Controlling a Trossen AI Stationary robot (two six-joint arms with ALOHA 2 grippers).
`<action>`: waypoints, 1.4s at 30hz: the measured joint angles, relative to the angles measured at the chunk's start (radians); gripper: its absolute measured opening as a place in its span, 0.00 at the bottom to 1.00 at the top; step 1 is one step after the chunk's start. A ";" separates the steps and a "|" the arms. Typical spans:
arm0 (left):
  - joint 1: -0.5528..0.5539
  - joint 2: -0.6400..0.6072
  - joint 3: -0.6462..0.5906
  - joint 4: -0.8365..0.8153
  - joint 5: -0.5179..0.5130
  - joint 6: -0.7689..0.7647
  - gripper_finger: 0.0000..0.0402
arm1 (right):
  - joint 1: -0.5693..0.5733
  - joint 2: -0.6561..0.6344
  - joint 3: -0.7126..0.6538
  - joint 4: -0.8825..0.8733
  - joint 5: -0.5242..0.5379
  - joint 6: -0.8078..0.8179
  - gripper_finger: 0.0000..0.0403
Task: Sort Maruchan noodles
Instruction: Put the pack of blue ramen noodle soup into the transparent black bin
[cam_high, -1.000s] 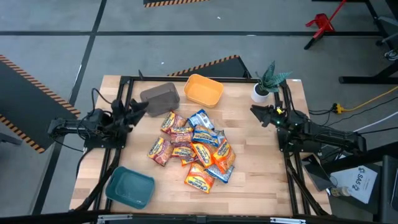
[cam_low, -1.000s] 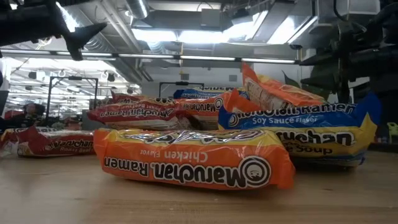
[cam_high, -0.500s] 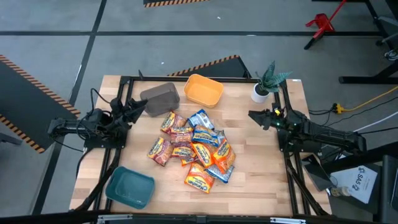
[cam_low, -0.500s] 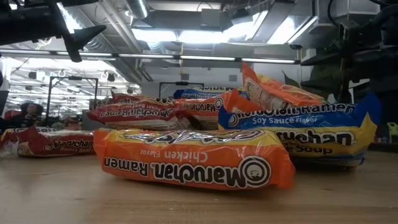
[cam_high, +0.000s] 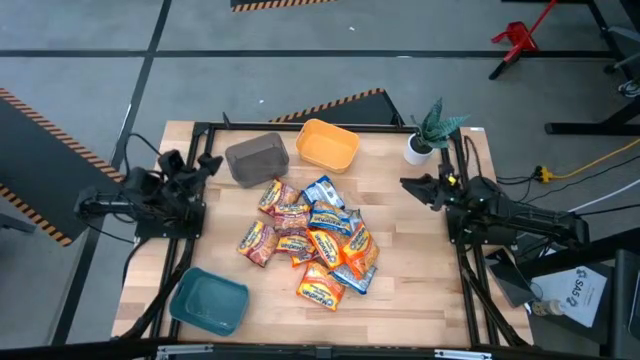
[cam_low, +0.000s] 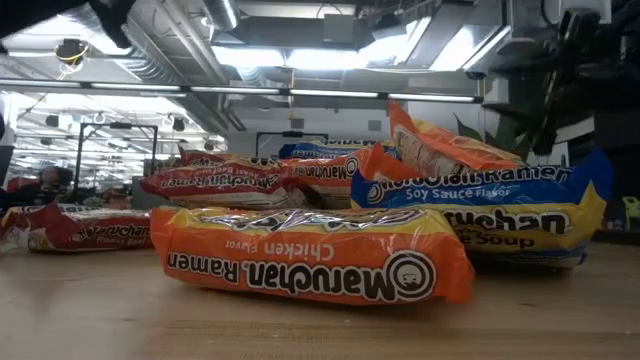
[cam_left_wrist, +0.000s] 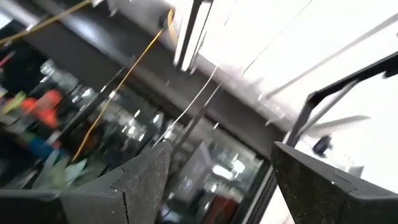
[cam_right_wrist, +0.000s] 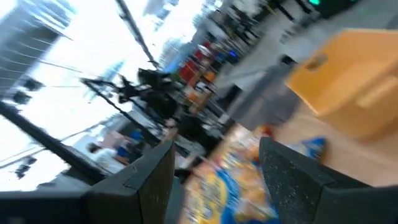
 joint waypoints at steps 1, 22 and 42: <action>0.000 0.037 0.048 -0.049 0.000 0.001 0.68 | 0.000 0.000 0.000 0.024 -0.007 -0.006 0.55; -0.042 1.196 0.815 -0.859 -0.057 0.586 0.68 | 0.000 0.001 0.006 -0.241 0.004 -0.098 0.55; -0.216 1.567 0.921 -0.787 -0.318 0.926 0.68 | 0.000 0.000 0.007 -0.252 0.022 -0.160 0.55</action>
